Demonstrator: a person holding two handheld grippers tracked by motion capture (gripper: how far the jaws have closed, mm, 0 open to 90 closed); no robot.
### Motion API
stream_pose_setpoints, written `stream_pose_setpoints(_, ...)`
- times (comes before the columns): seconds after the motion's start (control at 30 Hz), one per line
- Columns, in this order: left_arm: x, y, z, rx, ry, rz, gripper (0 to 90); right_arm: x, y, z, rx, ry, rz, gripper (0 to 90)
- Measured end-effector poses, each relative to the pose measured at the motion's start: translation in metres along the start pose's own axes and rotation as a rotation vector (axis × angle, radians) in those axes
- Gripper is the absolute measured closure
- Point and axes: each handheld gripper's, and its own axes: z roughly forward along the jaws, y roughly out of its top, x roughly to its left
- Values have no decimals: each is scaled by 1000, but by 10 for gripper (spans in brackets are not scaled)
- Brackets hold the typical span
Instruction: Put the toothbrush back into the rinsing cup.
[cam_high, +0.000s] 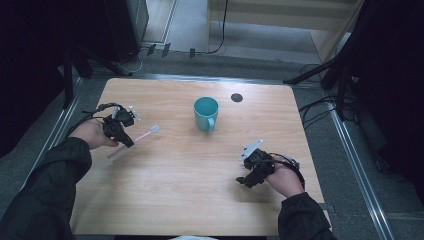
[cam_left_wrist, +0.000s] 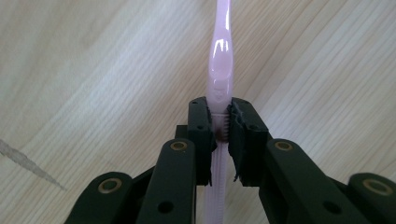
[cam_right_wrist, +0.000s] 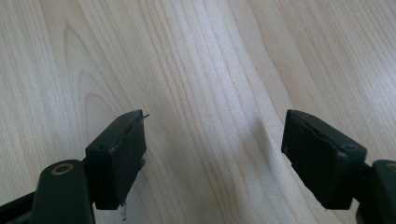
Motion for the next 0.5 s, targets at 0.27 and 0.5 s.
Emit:
stream_pose_setpoints(0.27, -7, 2, -11, -86, 3, -34, 792, 1, 0, 0, 7, 0, -6, 217)
stream_pose_setpoints(0.5, -9, -3, -17, -164, -8, -81, 791, 1, 0, 1, 9, 1, -8, 217)
